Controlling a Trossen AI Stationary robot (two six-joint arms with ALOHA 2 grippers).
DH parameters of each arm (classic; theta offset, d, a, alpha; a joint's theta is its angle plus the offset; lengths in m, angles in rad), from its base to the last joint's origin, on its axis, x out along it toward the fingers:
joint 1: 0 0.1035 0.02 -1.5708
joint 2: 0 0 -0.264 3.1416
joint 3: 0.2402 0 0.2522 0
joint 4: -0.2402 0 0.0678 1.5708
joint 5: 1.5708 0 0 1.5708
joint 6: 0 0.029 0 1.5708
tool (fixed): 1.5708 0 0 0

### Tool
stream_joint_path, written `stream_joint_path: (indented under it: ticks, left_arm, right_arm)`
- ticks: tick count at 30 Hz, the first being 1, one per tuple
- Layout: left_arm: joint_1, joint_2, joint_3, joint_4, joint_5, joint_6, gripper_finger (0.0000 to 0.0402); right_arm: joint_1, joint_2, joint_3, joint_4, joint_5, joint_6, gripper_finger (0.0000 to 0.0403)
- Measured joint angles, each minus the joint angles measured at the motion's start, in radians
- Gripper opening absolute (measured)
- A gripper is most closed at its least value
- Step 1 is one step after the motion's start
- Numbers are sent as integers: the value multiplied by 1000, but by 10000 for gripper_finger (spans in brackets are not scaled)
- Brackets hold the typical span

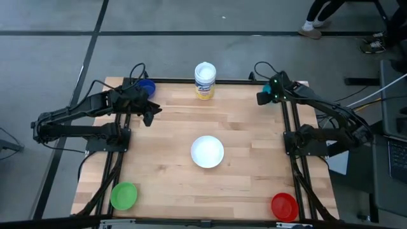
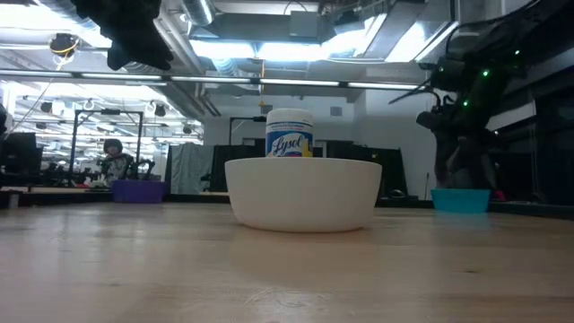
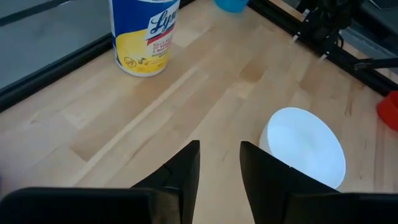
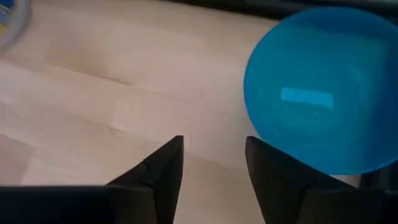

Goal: Nest bowls inside each other
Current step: Stack the blue bowl on top of the white bowl

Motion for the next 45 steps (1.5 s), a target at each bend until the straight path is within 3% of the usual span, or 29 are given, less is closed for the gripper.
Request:
stream_joint_path:
  ticks: [7,19,23,28,38,45]
  left_arm:
    - [0,0,0,0,3,-7,112]
    - [0,0,0,0,23,1,112]
    - [0,0,0,0,23,5,112]
    - [0,0,0,0,23,14,112]
    - [0,0,0,0,28,44,112]
    - [0,0,0,0,48,46,112]
  right_arm:
    - [-20,99,14,-10,-15,-44,175]
    - [-20,122,153,-24,23,-51,175]
    - [-35,164,241,-125,91,-29,164]
    - [-51,260,306,-211,77,-26,161]
    - [-26,429,320,-212,30,-3,186]
    - [-25,462,320,-208,30,-2,179]
